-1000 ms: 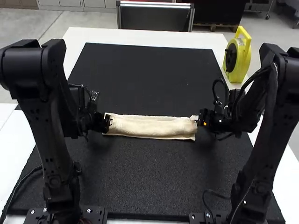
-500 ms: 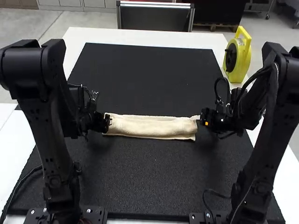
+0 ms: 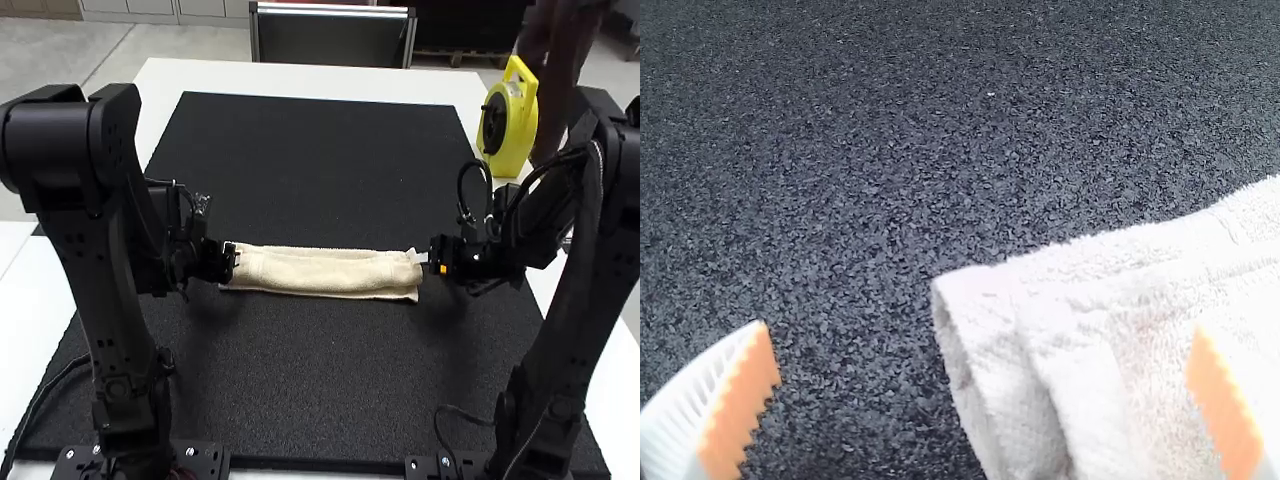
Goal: Fold the towel.
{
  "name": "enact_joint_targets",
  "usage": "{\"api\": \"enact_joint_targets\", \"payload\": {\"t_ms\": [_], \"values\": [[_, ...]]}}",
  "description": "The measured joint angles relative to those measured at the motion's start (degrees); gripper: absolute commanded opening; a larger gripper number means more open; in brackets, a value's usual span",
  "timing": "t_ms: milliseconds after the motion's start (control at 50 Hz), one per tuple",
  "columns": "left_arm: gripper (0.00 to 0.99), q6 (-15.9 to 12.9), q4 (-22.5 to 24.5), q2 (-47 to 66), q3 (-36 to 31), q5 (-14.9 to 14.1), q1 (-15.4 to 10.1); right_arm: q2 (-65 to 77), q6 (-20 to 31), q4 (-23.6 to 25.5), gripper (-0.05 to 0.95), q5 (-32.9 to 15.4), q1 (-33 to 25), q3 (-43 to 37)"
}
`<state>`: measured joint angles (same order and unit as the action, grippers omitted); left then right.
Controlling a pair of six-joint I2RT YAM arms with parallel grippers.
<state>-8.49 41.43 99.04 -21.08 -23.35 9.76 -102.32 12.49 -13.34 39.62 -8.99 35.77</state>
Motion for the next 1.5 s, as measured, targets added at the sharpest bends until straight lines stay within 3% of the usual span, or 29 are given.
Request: {"api": "enact_joint_targets", "payload": {"t_ms": [640, 980, 1500], "values": [[0.961, 1.0, 0.0, 0.0, 0.0, -0.2, 0.0, 2.6, -0.6, 2.9, 0.90, -3.7, 3.0, -0.7], [0.961, 1.3, -0.1, 0.0, 0.0, -0.5, 1.5, 3.3, -2.1, 3.6, 0.90, -6.2, 4.7, -0.2], [0.961, 1.7, -0.5, 0.0, 0.0, -1.0, 2.0, 3.5, -5.6, 5.1, 0.90, -3.0, 8.2, -0.1]]}}
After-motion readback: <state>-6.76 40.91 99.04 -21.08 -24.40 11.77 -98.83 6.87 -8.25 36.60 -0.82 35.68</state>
